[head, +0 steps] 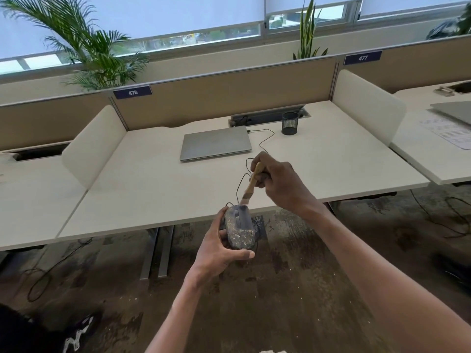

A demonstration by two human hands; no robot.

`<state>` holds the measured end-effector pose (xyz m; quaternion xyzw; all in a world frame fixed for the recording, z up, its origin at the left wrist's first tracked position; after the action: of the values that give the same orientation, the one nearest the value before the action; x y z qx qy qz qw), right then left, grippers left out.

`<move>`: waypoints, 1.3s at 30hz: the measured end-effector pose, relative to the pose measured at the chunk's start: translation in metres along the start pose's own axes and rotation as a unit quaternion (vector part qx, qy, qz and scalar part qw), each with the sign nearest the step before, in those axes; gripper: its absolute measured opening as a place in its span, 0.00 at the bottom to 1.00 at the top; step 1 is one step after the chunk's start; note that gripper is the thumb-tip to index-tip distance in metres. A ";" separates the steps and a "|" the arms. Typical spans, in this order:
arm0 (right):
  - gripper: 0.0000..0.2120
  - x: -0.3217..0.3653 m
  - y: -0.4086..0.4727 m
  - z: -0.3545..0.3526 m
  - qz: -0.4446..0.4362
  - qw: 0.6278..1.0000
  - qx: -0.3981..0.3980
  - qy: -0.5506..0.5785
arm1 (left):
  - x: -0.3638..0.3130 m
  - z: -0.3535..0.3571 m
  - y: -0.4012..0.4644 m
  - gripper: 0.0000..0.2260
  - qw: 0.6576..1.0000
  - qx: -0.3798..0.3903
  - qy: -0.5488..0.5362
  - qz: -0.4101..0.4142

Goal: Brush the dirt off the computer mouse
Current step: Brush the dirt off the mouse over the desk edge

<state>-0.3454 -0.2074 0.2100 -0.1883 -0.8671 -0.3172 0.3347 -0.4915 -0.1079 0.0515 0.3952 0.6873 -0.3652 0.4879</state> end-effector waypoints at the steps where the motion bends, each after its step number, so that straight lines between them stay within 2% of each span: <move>1: 0.14 0.006 -0.003 0.005 -0.016 1.000 0.007 -0.020 | -0.001 0.000 0.001 0.59 1.000 0.000 0.001 0.001; 8: 0.18 0.023 -0.022 0.022 -0.036 0.996 0.073 -0.044 | 0.002 0.002 -0.004 0.62 1.000 -0.002 0.000 -0.012; 14: 0.18 0.031 -0.017 0.012 -0.045 0.997 0.025 -0.060 | -0.002 -0.001 -0.003 0.62 1.000 -0.011 -0.003 -0.013; 24: 0.20 0.033 -0.046 0.021 -0.055 0.994 0.063 -0.072 | 0.003 0.002 -0.007 0.61 1.000 -0.018 -0.021 -0.006; 31: 0.17 0.028 -0.036 -0.004 -0.035 0.997 -0.023 -0.061 | 0.004 -0.001 0.000 0.58 1.000 -0.020 -0.013 0.008; 39: 0.18 0.019 -0.054 0.012 -0.005 0.998 0.019 -0.054 | 0.013 -0.004 -0.001 0.59 0.999 -0.028 -0.029 0.007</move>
<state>-0.3932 -0.2365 0.1931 -0.1944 -0.8907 -0.2920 0.2890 -0.4967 -0.1022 0.0405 0.3750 0.6803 -0.3536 0.5211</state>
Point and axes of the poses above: each hand's wrist, its own y-axis towards the middle knuckle, its own z-axis out of the palm, x = y × z, the point moved 10 cm from there along y, towards the middle knuckle, and after that the axes turned 2 degrees about x, right-handed, at the moved point
